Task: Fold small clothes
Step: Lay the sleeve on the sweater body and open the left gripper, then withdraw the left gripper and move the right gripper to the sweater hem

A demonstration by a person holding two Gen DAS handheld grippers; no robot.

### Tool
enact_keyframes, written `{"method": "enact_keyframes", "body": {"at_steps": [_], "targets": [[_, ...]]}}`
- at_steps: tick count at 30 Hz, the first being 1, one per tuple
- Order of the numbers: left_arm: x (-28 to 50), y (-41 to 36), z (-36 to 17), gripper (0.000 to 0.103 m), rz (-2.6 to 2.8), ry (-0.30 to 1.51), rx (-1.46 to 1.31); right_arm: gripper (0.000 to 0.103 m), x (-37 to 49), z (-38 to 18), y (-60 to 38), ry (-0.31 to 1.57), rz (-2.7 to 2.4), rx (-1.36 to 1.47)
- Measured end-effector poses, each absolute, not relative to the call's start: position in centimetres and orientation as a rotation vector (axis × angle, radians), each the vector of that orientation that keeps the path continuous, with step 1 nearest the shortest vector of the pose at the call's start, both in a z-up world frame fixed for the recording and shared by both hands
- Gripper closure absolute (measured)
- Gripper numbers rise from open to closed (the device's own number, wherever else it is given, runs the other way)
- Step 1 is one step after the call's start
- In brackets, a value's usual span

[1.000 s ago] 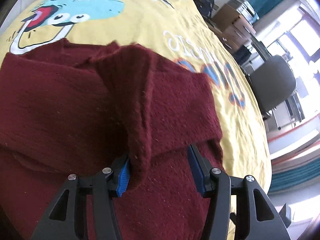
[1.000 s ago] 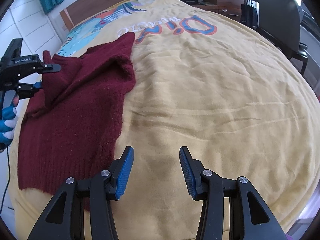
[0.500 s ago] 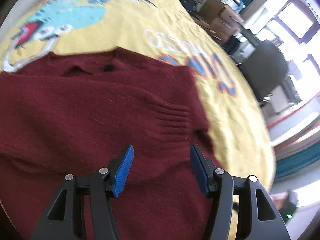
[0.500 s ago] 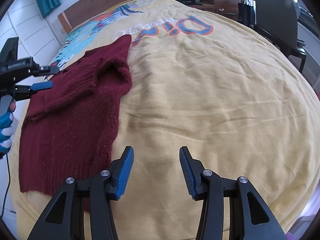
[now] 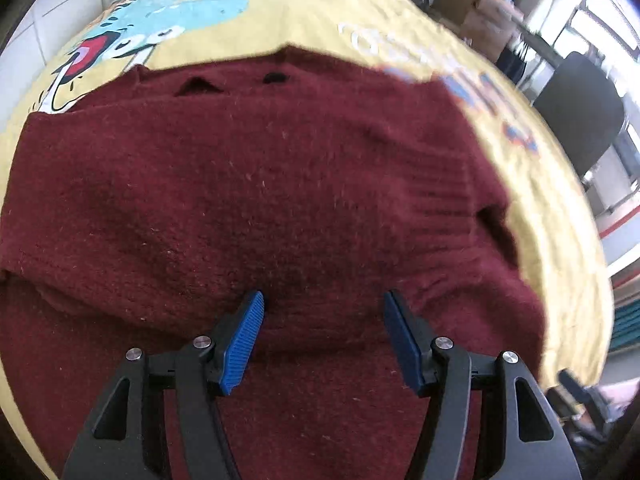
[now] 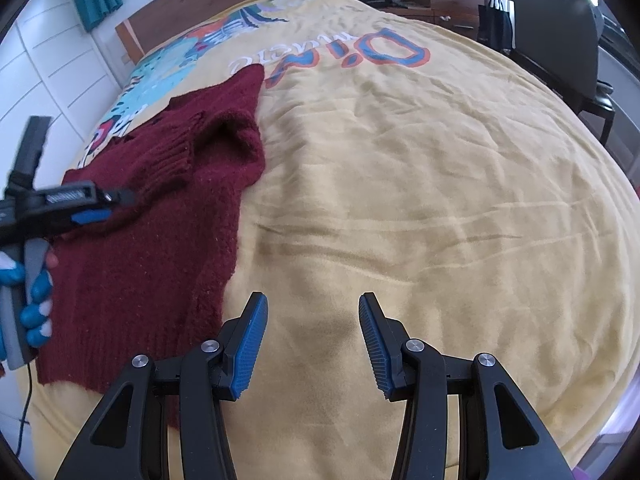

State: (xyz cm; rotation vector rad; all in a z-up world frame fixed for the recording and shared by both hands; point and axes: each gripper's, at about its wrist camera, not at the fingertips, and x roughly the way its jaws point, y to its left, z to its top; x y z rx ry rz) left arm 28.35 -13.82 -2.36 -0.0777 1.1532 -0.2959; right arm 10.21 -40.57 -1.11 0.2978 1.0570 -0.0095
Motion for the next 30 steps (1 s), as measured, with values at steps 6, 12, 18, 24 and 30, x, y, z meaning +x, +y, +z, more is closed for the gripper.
{"method": "enact_keyframes", "body": {"at_steps": [6,12,18,24,30], "targets": [[29.8,-8.8,-0.8,0.047,-0.13,1.061,-0.04,0.054,10.5,-1.3,-40.8,1.057,-0.019,0.292],[30.7,-5.6,-3.6,0.042,-0.04,1.107,-0.033,0.054,10.9,-1.4,-40.2,1.066,-0.021,0.283],[29.1,-5.5,-2.2,0.035,-0.133,1.087,-0.055,0.054,11.2,-1.6,-39.2,1.081,-0.014,0.261],[29.6,-0.3,0.0,0.035,-0.059,1.028,-0.116,0.054,11.4,-1.5,-38.2,1.092,-0.001,0.231],[31.2,4.3,0.0,0.035,0.066,1.041,-0.112,0.054,11.7,-1.6,-37.8,1.112,-0.014,0.209]]}}
